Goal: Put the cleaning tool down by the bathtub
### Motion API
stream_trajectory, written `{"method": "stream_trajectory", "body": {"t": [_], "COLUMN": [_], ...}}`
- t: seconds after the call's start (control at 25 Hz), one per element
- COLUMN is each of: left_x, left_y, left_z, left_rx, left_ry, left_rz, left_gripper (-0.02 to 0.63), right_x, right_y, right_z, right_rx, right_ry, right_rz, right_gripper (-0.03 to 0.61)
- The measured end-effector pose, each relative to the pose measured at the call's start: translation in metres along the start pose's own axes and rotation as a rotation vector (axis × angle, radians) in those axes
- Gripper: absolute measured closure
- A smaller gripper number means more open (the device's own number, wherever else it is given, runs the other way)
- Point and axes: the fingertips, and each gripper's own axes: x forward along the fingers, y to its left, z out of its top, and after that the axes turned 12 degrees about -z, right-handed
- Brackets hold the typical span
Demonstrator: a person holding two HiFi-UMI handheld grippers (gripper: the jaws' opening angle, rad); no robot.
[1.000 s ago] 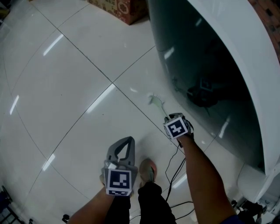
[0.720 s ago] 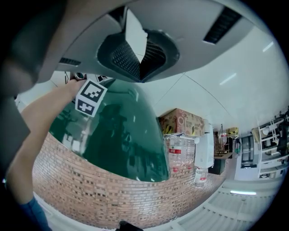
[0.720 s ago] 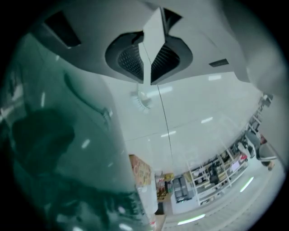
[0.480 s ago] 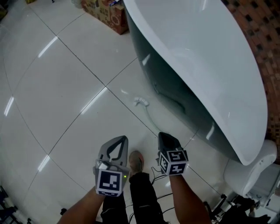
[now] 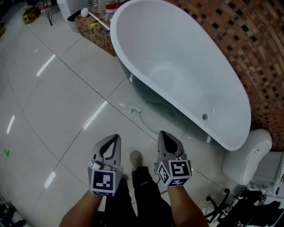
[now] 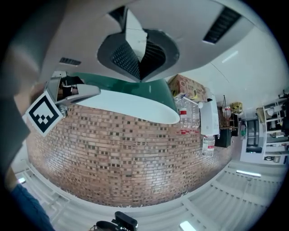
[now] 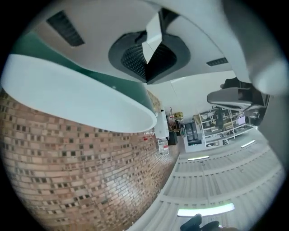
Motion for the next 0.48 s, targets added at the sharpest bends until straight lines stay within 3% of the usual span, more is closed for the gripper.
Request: {"method": "stream_trajectory", "body": {"t": [0.32, 0.48], "left_x": [-0.093, -0.131], "left_y": [-0.058, -0.081], "left_z": [0.119, 0.177], "left_rx": [0.042, 0.083], "left_ry": [-0.008, -0.074], "left_rz": [-0.062, -0.105], "left_gripper": [0.609, 0.609], "right_x": [-0.131, -0.187], "right_y": [-0.001, -0.007], "right_z": [0.111, 0.151], "right_rx": [0.008, 0.018], "right_ry": [-0.057, -0.105], "right_rz": [-0.013, -0.062], "right_gripper": [0.566, 0.566]}}
